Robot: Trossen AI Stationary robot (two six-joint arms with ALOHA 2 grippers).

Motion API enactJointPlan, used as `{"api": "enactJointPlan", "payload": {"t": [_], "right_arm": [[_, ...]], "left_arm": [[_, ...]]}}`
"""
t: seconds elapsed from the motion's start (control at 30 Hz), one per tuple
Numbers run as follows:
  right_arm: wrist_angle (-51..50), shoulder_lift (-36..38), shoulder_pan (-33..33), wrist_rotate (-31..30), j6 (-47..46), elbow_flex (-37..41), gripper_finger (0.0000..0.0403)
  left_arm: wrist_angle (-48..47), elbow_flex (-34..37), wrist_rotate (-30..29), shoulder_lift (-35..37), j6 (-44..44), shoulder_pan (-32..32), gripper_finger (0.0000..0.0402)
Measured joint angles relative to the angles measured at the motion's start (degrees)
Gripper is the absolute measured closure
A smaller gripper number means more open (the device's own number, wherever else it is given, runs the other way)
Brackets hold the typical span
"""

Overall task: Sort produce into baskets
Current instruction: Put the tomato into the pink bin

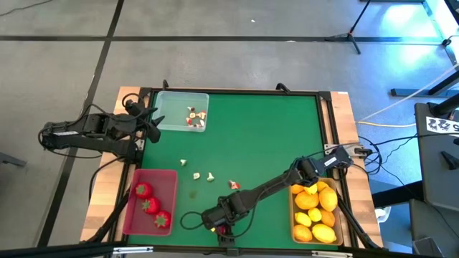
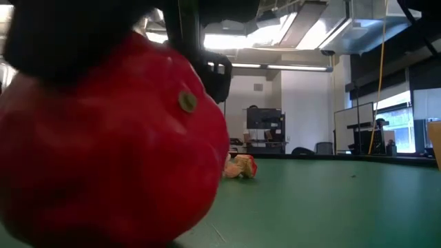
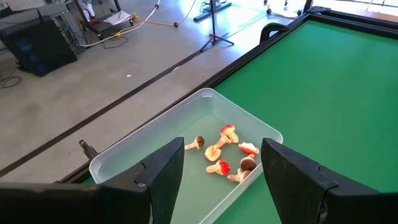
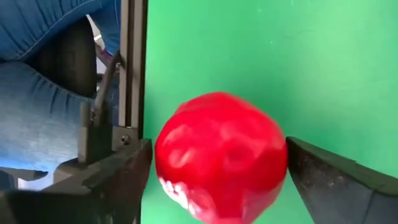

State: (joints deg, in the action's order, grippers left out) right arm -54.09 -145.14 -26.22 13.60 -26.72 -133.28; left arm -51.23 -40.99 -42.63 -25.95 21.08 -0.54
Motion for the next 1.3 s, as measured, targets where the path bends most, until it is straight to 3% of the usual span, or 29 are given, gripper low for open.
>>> {"api": "enactJointPlan", "payload": {"t": [0.4,0.63,0.83,1.3], "right_arm": [[2.0,-1.3,0.1,2.0,1.1,-0.1,0.0125],[2.0,-1.0,0.8,1.5,4.3,-0.1,0.0132],[2.5,1.6,4.2,-3.9,8.9,0.0,0.0133],[32.3,2.3,11.5,-5.0,17.3,0.0,0.0133]], "left_arm": [[-0.4,0.0,0.0,0.0,0.9,0.0,0.0192],[-0.4,0.0,0.0,0.0,0.8,0.0,0.0192],[-0.4,0.0,0.0,0.0,0.7,0.0,0.0192],[-0.2,0.0,0.0,0.0,0.6,0.0,0.0192]]}}
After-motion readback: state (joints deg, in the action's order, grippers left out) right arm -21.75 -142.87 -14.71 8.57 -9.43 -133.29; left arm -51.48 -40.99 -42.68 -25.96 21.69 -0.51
